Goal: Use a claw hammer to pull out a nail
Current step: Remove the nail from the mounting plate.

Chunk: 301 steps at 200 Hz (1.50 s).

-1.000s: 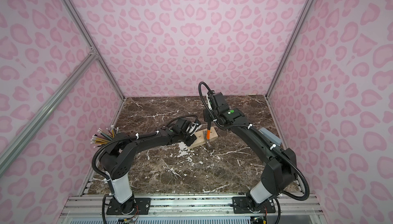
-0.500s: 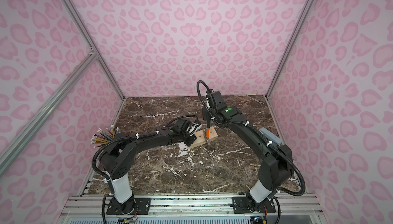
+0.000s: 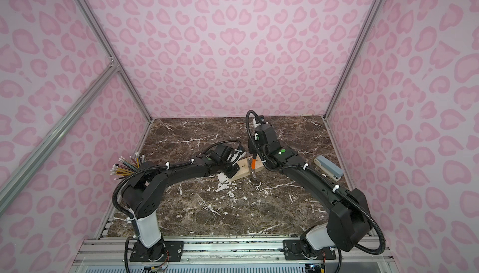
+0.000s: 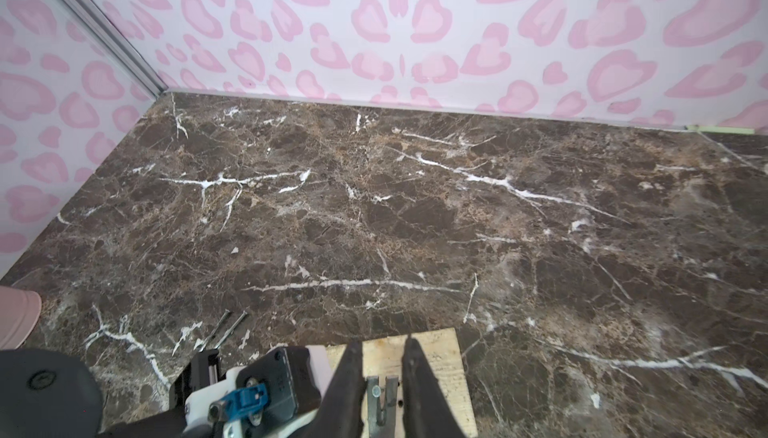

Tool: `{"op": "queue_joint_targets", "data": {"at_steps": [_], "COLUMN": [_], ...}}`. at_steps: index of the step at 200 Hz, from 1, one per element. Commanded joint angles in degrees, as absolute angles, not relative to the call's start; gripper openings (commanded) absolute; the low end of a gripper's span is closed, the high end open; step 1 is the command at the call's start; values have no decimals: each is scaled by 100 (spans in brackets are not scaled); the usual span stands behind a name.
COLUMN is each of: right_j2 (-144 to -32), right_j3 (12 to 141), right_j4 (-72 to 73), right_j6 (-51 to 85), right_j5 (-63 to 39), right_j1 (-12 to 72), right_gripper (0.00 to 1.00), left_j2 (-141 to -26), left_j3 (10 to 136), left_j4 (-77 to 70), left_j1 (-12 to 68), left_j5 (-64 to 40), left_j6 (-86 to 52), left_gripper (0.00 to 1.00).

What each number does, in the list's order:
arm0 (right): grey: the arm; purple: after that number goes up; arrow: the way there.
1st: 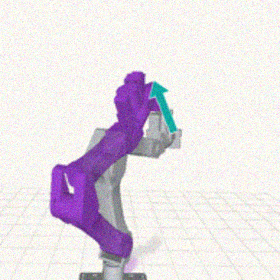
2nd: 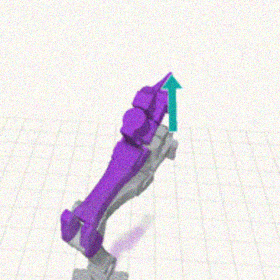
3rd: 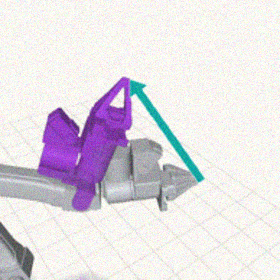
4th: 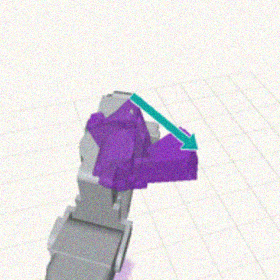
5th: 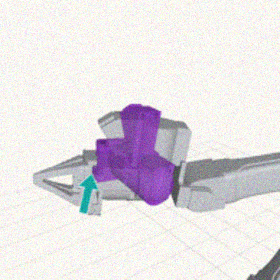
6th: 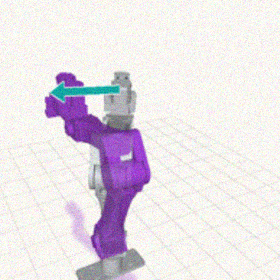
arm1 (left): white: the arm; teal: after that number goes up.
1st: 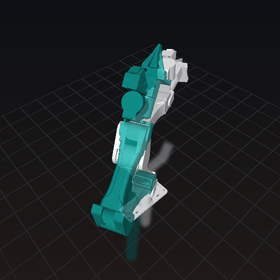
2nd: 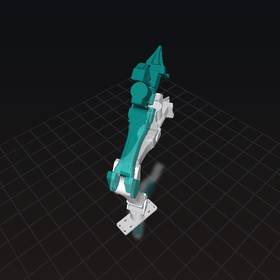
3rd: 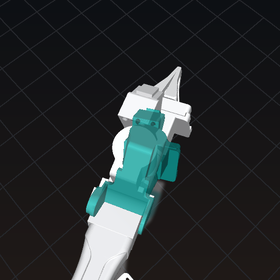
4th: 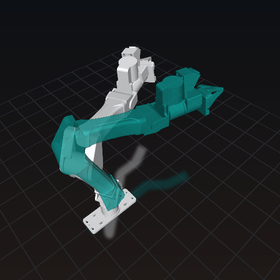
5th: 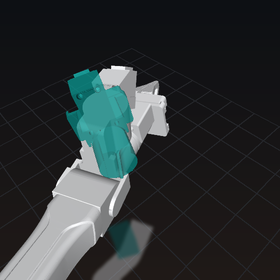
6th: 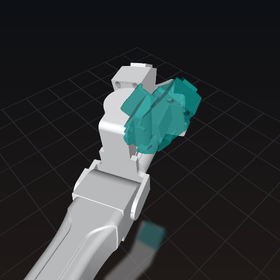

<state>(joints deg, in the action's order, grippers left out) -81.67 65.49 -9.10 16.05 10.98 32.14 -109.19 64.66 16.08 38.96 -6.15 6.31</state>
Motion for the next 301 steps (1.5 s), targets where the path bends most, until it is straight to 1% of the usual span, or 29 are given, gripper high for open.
{"op": "queue_joint_targets", "data": {"at_steps": [1, 32, 53, 105, 139, 178, 204, 226, 243, 273, 301], "right_j2": [-8096, -8069, -7982, -7492, -7237, -7062, -7116, -7252, -7544, -8200, -8390], "right_j3": [6207, 6325, 6269, 5285, 4866, 4504, 4521, 4833, 5545, 6691, 6952], "right_j4": [-791, -844, -609, 447, 890, 1311, 1292, 1053, 226, -1107, -1271], "right_j6": [1759, 1760, 1645, 1450, 1427, 1432, 1452, 1611, 1902, 2221, 2289], "right_j5": [1255, 1294, 1405, 1742, 1865, 1876, 1918, 2166, 2428, 2340, 2274], "right_j1": [3253, 3293, 3382, 3664, 3722, 3730, 3735, 3730, 3715, 3561, 3528], "right_gripper": [0, 0, 0, 0, 0, 0, 0, 0, 0, 0, 0], "left_j2": [-11039, -11052, -11076, -11083, -11101, -11135, -11187, -11206, -11206, -11215, -11215], "left_j3": [6409, 6410, 6423, 6417, 6407, 6415, 6442, 6441, 6442, 6425, 6395], "left_j4": [2148, 2193, 2200, 2204, 2220, 2233, 2266, 2272, 2285, 2282, 2276], "left_j1": [3894, 3894, 3894, 3894, 3894, 3897, 3894, 3894, 3892, 3901, 3902], "left_j5": [-542, -527, -530, -543, -540, -542, -528, -534, -518, -501, -485], "left_j6": [598, 615, 607, 581, 592, 598, 580, 580, 588, 589, 580], "left_gripper": [28, 28, 28, 28, 28, 28, 28, 28, 28, 28, 28]}}
